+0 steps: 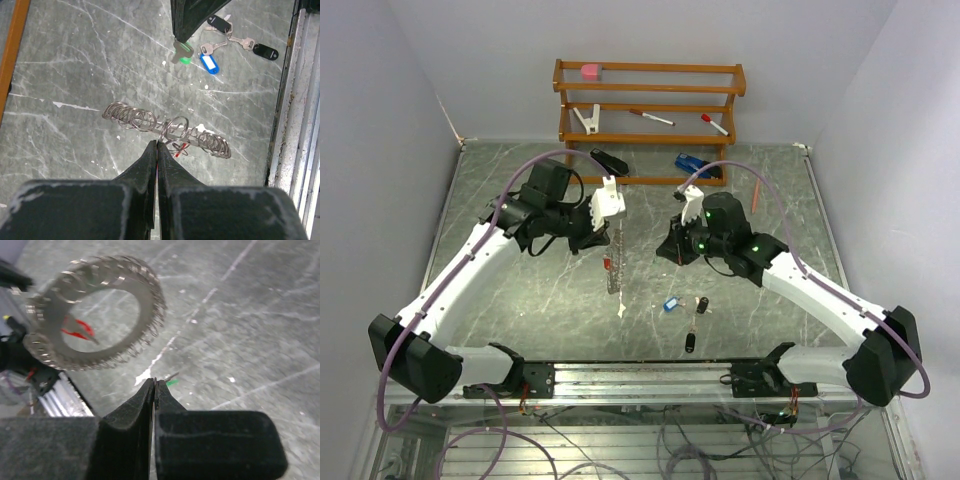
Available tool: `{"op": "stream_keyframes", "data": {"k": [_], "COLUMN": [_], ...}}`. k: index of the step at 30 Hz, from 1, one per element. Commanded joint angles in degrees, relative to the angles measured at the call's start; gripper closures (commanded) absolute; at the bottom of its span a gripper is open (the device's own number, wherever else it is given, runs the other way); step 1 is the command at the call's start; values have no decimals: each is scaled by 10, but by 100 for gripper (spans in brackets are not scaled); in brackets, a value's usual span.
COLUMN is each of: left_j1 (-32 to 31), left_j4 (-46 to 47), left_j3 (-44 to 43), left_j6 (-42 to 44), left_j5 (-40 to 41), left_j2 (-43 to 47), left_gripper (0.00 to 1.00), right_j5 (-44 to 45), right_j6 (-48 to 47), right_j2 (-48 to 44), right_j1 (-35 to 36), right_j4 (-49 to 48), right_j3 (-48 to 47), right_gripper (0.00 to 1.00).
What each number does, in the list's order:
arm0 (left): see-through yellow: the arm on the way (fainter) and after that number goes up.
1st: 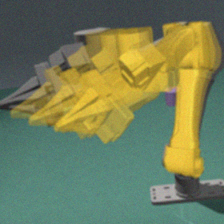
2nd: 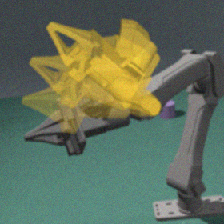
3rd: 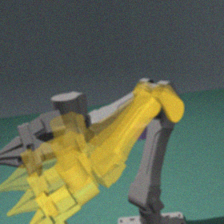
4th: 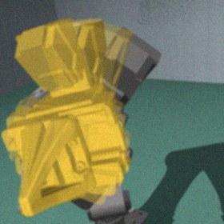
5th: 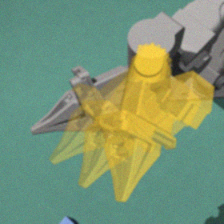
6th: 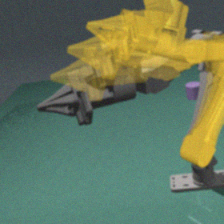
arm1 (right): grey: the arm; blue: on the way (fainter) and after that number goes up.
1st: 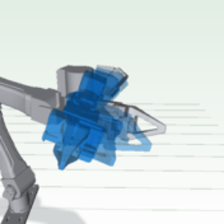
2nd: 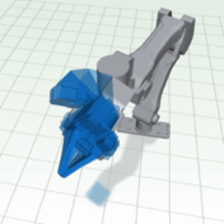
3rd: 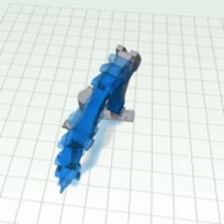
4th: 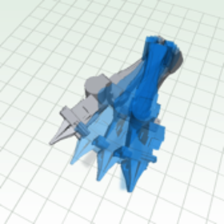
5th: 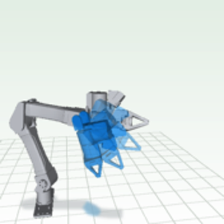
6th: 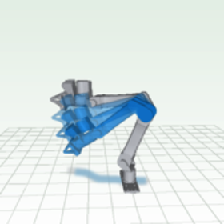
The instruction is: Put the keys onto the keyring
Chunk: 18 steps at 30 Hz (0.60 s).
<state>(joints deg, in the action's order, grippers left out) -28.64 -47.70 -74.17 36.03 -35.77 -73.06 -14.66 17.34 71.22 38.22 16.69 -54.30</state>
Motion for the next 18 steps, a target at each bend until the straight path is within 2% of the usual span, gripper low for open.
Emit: {"op": "stream_keyframes", "data": {"k": [1, 10, 14, 18], "left_j1": [-15, -25, -32, -34], "left_j4": [-4, 19, 17, 18], "left_j3": [-18, -15, -13, -14], "left_j6": [12, -23, -20, -22], "left_j5": [14, 22, 29, 29], "left_j2": [5, 0, 0, 0], "left_gripper": [93, 93, 93, 93], "right_j5": [-114, -222, -240, -227], "right_j6": [3, 75, 116, 133], "right_j2": [-15, -32, -33, -18], "right_j1": [-6, -14, -14, -11], "right_j4": [-42, -152, -207, -204], "right_j3": [-14, 4, 12, -3], "right_gripper": [100, 100, 100, 100]}}
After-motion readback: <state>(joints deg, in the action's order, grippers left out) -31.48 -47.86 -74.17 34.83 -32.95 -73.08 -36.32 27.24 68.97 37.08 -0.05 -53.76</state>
